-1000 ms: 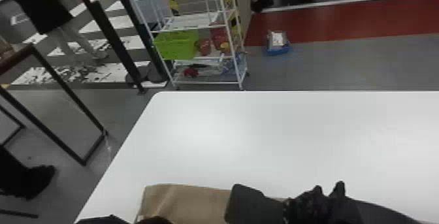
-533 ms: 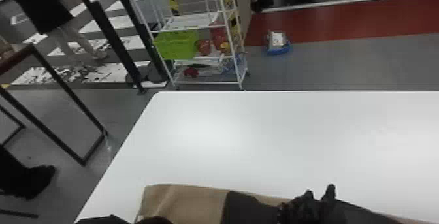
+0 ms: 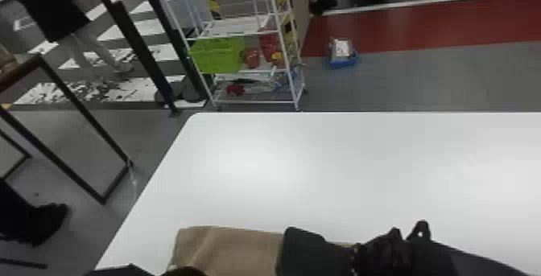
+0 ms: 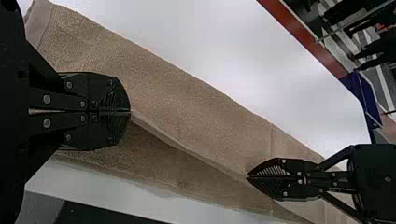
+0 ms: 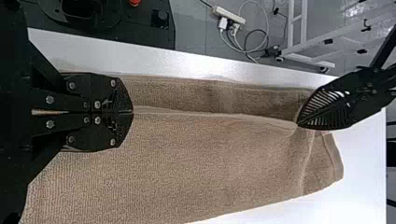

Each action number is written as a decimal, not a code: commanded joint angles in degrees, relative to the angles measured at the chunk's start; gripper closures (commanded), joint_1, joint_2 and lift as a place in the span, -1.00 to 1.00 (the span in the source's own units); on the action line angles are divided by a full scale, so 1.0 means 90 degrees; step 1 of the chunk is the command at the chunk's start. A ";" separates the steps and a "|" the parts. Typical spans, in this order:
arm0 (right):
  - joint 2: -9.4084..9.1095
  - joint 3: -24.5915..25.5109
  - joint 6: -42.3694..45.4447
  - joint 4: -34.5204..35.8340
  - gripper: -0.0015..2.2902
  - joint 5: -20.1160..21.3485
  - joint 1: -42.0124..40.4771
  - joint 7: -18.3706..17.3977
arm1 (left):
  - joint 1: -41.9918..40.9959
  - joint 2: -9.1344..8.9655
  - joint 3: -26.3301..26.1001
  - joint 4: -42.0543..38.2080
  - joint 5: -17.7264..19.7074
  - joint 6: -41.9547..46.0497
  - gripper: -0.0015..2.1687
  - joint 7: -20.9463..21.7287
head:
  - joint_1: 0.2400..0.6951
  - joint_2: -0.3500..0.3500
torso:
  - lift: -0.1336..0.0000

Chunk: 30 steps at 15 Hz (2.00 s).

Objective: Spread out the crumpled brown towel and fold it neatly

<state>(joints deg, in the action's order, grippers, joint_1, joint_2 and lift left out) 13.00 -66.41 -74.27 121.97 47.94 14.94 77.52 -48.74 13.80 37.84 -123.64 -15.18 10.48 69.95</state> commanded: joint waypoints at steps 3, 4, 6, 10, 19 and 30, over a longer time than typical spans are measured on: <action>0.0147 -0.0014 -0.0064 0.0218 0.08 -0.0142 -0.0059 0.0089 | -0.0063 0.0010 0.0083 -0.0013 0.0026 0.0149 0.30 0.0362 | 1.00 1.00 | -0.83; 0.0147 -0.0024 -0.0064 0.0218 0.08 -0.0181 -0.0059 0.0089 | -0.0083 0.0010 0.0083 -0.0003 0.0026 0.0168 0.31 0.0440 | 1.00 1.00 | -0.83; 0.0147 -0.0053 -0.0044 0.0218 0.08 -0.0229 -0.0059 0.0089 | -0.0083 0.0030 0.0083 0.0007 0.0016 0.0168 0.30 0.0558 | 1.00 1.00 | -0.83; 0.0138 0.0015 0.0053 0.0218 0.08 -0.0327 -0.0039 0.0089 | -0.0083 0.0049 0.0180 0.0046 0.0036 0.0207 0.30 0.0567 | 1.00 1.00 | -0.83; 0.0098 0.0298 0.0170 0.0237 0.08 -0.0728 -0.0059 0.0089 | -0.0161 0.0000 0.0532 0.0007 0.0436 0.0598 0.31 0.0606 | 1.00 1.00 | -0.83; 0.0040 0.0093 0.0248 -0.0153 0.07 -0.1187 -0.0020 0.0089 | -0.0053 0.0098 0.0073 0.0358 -0.0198 0.0559 0.30 0.0772 | 1.00 1.00 | -0.83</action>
<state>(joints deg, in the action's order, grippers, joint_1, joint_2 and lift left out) 13.72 -64.72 -72.07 121.87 37.46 14.60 77.52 -49.55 14.66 38.85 -120.89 -16.47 15.34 77.00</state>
